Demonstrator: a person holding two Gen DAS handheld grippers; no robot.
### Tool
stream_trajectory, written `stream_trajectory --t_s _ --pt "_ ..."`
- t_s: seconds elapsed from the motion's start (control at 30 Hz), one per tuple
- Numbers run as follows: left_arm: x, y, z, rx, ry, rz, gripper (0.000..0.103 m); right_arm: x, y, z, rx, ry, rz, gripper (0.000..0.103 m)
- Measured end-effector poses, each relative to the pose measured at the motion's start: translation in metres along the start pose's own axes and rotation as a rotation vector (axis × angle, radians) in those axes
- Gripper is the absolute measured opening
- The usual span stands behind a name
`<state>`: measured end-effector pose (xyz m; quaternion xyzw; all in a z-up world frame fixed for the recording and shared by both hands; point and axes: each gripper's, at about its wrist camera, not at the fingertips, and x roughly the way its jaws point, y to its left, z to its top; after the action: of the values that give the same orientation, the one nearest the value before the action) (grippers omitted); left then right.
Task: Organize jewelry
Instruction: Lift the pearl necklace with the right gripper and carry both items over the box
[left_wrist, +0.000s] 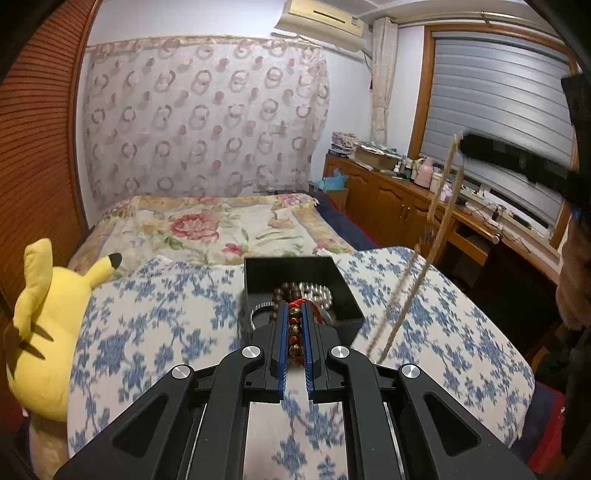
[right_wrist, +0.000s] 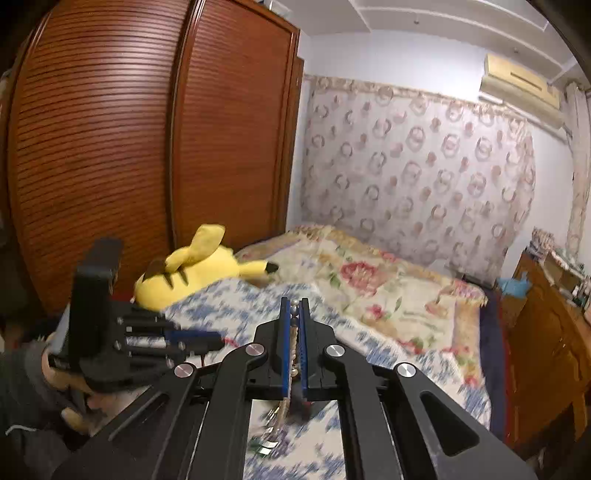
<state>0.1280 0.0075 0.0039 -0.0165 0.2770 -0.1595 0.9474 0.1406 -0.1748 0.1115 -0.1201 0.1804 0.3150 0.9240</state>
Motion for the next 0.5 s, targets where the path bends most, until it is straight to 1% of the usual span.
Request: stream_trajectory --t_s 0.13,0.23,0.37,0.5 --pt "0.018 0.002 0.015 0.006 0.007 -0.002 0.006 0.009 -0.017 0.021 -0.006 -0.024 -0.019 0.005" --pt "0.030 0.004 0.022 0.011 0.016 0.001 0.006 0.023 -0.028 0.030 -0.007 -0.024 -0.024 0.005" --pt "0.046 0.006 0.029 0.010 0.032 0.004 0.006 0.046 -0.038 0.027 -0.004 0.000 -0.015 0.005" --pt "0.065 0.010 0.031 0.012 0.055 0.012 0.006 0.069 -0.046 0.014 0.009 0.036 0.012 0.005"
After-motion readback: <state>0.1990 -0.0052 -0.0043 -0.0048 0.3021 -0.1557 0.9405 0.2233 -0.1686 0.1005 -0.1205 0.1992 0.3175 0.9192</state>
